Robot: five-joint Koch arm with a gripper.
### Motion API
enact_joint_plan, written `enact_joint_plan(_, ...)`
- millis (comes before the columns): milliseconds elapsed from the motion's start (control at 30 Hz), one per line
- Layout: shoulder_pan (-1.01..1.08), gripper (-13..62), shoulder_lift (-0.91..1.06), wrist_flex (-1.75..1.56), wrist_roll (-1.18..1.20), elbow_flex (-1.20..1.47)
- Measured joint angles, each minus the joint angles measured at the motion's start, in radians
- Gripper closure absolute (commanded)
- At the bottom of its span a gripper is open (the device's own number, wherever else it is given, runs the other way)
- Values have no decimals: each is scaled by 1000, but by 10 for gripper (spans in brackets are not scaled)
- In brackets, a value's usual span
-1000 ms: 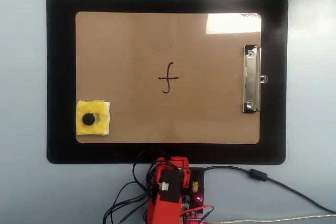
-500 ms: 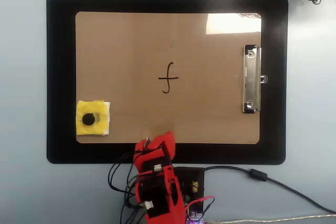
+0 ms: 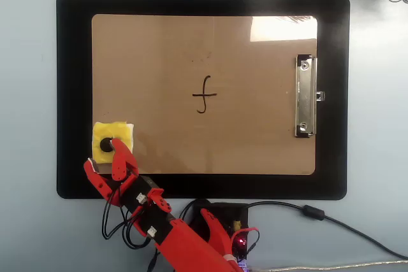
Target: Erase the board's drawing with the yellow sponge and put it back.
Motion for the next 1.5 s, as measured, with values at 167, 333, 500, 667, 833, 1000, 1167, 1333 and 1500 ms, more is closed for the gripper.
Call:
enact_joint_plan(167, 5, 157, -132, -57, 81, 5)
enact_joint_plan(333, 17, 157, -193, -91, 92, 3)
enact_joint_plan(500, 15, 157, -284, -189, 92, 5)
enact_joint_plan(667, 15, 171, -350, -261, 94, 3)
enact_joint_plan(833, 23, 232, -376, -267, 107, 3)
enact_joint_plan(1000, 54, 403, -391, -275, 114, 5)
enact_joint_plan(1167, 112, 573, -451, -380, 126, 5)
enact_joint_plan(1333, 135, 573, -446, -388, 126, 5)
enact_joint_plan(1500, 209, 574, -224, -164, 117, -29)
